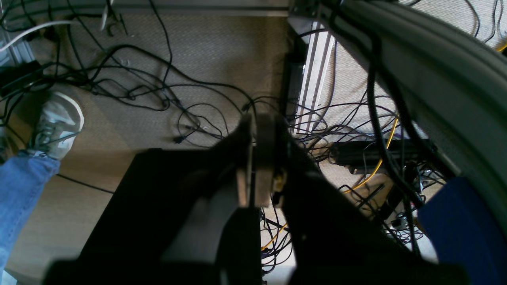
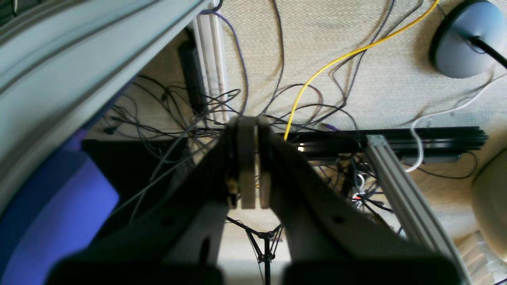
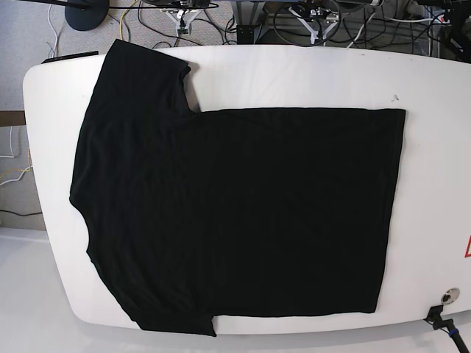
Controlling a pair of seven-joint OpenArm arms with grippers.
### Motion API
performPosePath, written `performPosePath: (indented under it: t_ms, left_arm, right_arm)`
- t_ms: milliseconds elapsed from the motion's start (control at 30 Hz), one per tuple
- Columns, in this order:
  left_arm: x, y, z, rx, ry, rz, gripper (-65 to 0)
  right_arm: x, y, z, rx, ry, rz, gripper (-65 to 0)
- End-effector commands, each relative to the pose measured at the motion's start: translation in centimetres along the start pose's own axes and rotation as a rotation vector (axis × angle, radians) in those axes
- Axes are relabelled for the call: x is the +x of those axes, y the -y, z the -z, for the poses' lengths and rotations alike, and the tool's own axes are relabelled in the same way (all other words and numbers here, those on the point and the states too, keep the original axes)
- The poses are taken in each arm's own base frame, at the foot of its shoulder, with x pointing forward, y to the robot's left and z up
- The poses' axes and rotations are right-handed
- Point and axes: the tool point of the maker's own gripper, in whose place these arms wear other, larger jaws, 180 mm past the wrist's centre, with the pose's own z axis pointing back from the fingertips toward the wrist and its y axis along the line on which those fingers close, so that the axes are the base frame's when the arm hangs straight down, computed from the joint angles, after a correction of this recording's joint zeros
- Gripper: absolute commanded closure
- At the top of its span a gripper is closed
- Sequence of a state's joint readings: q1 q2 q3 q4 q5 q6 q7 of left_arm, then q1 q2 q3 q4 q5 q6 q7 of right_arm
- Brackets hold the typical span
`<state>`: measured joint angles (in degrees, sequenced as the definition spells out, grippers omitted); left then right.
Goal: Fold the T-shirt properly
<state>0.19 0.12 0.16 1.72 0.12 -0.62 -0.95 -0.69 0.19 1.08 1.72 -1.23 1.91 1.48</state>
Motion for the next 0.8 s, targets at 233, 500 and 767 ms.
performPosePath:
  t_ms: [233,500,767]
  left_arm:
    - [-0.41,0.11,0.01,0.0,-0.01,0.0,-0.2]
    - [-0.36,0.01,0.0,0.001,-0.016,-0.001,-0.1]
    - [0.5,0.17,-0.02,-0.01,0.004,0.013,-0.4]
  right_arm:
    - [-0.36,0.08,0.0,-0.001,-0.007,-0.002,-0.4]
    - [-0.35,0.15,0.0,-0.003,-0.007,0.004,-0.3]
    - [-0.31,0.32,-0.01,-0.008,0.001,0.002,-0.4]
